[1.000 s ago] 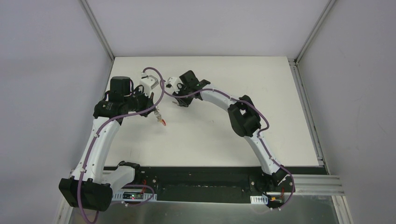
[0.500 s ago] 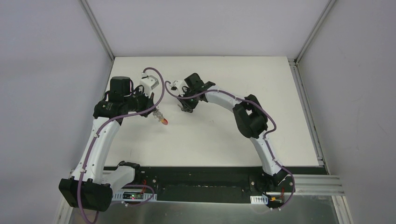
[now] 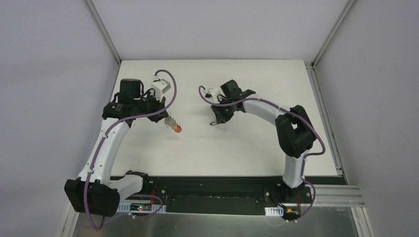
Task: Put the keys on the keyring
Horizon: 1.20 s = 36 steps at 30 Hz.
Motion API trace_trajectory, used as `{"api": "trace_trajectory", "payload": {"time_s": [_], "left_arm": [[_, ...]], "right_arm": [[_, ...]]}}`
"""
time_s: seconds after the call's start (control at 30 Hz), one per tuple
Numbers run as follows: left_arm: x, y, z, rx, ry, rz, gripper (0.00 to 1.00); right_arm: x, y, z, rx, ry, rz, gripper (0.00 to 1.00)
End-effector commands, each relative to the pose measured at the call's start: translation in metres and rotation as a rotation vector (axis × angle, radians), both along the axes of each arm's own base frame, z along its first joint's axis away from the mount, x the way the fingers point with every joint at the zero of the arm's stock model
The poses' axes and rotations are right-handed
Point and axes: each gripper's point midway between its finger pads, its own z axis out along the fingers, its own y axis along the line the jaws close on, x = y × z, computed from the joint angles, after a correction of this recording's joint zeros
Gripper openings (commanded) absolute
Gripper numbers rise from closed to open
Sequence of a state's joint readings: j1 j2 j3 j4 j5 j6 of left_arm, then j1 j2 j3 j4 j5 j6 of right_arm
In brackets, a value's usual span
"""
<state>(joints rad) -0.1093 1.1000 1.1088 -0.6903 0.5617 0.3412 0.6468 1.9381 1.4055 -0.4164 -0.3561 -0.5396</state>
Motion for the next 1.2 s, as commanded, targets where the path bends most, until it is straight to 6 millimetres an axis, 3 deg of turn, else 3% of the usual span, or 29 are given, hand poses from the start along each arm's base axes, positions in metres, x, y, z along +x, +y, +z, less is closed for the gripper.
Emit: {"api": "trace_trajectory", "payload": {"time_s": [0.0,0.2,0.47,0.67,0.83,1.17], "left_arm": [[0.015,-0.010,0.026,-0.053,-0.079,-0.037,0.00],[0.020,-0.013,0.028,-0.071,-0.078,-0.039,0.00],[0.022,-0.015,0.029,-0.088,-0.086,-0.042,0.00],[0.025,-0.017,0.027,-0.090,-0.085,-0.047,0.00],[0.026,-0.016,0.024,-0.091,-0.084,-0.044,0.00],[0.020,-0.013,0.017,-0.078,-0.078,-0.032,0.00]], "right_arm": [[0.001,-0.008,0.023,0.054,-0.020,-0.017,0.09],[0.005,-0.005,0.022,0.064,-0.026,-0.011,0.15],[0.010,-0.007,0.014,0.045,-0.010,0.003,0.01],[0.010,-0.011,0.013,0.060,0.047,-0.012,0.00],[0.003,-0.006,0.013,0.077,0.070,0.002,0.16],[0.000,0.018,-0.001,0.025,0.027,0.103,0.33]]}}
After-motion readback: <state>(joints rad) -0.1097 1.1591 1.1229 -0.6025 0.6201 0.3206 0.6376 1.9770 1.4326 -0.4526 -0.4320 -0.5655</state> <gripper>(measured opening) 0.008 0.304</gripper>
